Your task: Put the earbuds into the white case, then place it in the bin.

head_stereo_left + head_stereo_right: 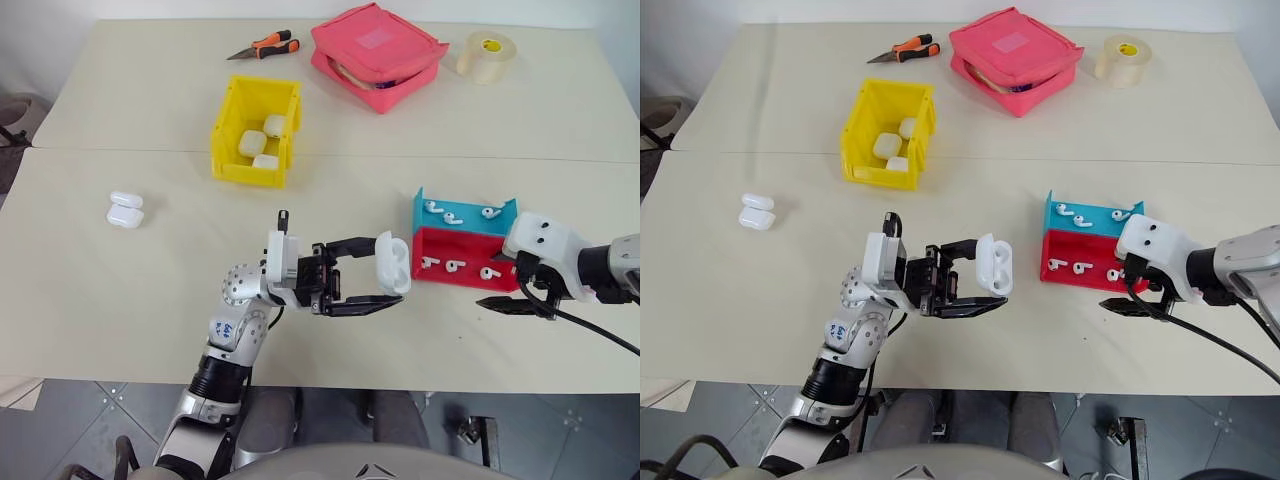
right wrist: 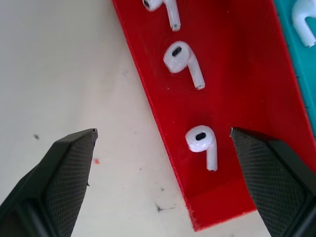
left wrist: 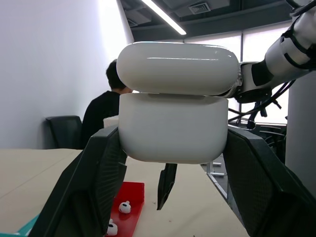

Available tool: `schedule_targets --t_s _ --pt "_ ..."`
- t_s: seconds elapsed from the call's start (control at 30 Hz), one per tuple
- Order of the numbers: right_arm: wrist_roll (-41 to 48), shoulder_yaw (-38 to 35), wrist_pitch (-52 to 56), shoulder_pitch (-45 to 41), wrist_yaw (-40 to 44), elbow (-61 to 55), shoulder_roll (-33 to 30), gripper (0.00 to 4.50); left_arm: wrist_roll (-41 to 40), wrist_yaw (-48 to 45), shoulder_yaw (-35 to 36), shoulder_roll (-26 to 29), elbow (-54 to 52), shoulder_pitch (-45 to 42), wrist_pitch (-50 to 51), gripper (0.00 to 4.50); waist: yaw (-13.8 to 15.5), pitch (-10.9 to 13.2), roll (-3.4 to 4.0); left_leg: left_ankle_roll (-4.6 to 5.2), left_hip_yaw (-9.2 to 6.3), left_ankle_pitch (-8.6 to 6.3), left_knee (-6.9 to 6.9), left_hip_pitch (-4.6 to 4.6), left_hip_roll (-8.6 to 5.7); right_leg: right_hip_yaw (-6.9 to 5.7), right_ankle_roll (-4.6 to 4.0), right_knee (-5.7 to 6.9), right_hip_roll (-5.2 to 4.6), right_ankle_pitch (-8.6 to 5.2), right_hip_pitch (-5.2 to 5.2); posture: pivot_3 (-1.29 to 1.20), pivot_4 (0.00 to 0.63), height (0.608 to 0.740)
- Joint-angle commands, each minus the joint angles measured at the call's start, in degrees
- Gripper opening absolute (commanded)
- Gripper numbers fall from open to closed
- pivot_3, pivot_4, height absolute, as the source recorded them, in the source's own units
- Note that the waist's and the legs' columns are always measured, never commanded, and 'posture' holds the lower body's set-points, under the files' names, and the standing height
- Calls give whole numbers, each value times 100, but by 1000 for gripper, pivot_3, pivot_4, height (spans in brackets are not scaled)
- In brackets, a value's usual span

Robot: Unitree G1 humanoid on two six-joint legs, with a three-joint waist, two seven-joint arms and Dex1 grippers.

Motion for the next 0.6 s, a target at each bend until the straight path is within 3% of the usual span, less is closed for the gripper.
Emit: schedule_targets --t_s 0.03,0.23,0.33,0.47,0.6 --pt "-473 243 -560 -290 197 290 55 4500 -121 78 -23 19 -301 8 25 2767 -5 0 0 0 1 0 0 0 0 0 0 -1 0 0 0 0 150 740" --pt "-963 551 -1122 -537 490 695 148 4500 -126 151 -43 69 -402 50 73 2767 -3 0 0 0 0 0 -1 0 0 0 0 0 0 0 -2 0 150 740" --pt "-1072 582 -1251 -607 587 818 202 3916 -134 183 -47 85 -459 77 104 2767 -4 0 1 0 0 0 0 0 1 0 0 0 0 0 -1 0 150 740" --pt "-1160 609 -1377 -661 766 887 257 2610 -160 201 -47 116 -503 99 144 2767 -6 0 1 -1 1 0 0 0 2 0 0 0 1 0 -2 0 150 740" --pt "-1274 599 -1457 -668 839 913 331 2610 -171 201 -39 124 -506 92 167 2767 -3 0 1 -1 1 0 0 0 1 0 0 -1 0 0 -1 0 150 740"
